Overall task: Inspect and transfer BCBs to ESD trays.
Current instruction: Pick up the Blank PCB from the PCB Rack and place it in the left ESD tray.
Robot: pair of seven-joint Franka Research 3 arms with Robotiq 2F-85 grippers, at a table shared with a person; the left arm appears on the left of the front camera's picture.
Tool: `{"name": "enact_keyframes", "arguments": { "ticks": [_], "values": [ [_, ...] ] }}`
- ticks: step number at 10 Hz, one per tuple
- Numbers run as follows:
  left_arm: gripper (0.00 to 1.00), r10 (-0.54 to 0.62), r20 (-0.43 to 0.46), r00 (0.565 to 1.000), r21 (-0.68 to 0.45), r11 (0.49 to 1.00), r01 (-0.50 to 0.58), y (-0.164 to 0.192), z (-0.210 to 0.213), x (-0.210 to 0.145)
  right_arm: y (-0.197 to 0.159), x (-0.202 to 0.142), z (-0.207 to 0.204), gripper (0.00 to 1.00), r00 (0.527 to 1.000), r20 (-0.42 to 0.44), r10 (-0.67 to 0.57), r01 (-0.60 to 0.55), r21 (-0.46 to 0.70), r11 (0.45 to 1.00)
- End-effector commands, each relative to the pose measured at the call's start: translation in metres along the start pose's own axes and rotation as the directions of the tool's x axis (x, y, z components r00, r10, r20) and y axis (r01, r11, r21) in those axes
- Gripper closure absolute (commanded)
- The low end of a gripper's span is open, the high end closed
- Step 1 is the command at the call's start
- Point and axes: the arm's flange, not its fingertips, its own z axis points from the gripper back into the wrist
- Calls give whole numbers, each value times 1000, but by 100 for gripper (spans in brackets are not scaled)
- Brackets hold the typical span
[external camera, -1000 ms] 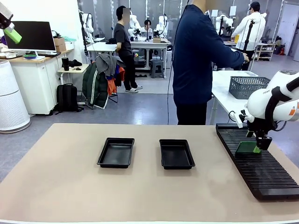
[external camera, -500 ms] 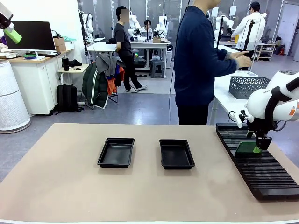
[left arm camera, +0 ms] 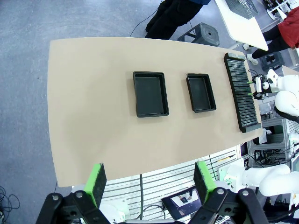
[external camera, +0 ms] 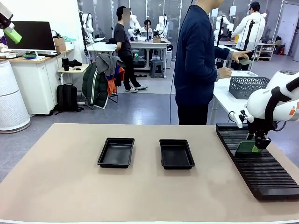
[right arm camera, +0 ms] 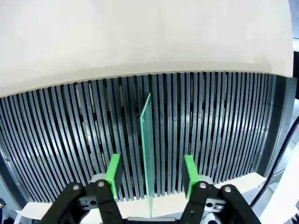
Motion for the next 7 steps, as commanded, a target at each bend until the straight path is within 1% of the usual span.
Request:
{"name": "enact_keyframes", "arguments": {
  "ticks": [1, 2, 3, 4, 5, 6, 7],
  "values": [
    [0, 1, -1, 1000, -1, 1000, -1, 0, -1, -2, -3, 0, -3, 46, 1000, -22, 5, -5, 12, 1000],
    [0, 1, -1, 1000, -1, 1000, -1, 0, -1, -2, -4, 0, -3, 38, 1000, -20, 5, -5, 15, 1000],
    [0, 1, -1, 1000, -1, 1000, -1, 0, -1, -2, -4, 0, -4, 62, 1000, -23, 4, -3, 16, 1000],
    [0, 1, -1, 1000, -1, 1000, -1, 0, -1, -2, -5, 0, -5, 54, 1000, -25, 4, -4, 19, 1000],
    [0, 1, -1, 1000, -1, 1000, -1, 0, -1, -2, -6, 1, -5, 77, 1000, -27, 6, -5, 23, 1000],
    [0, 1, -1, 1000, -1, 1000, -1, 0, -1, -2, -7, 2, -6, 61, 1000, -30, 8, -7, 27, 1000],
    [0, 1, -1, 1000, -1, 1000, -1, 0, -1, -2, -8, 3, -6, 93, 1000, -28, 12, -11, 29, 1000]
  ]
}}
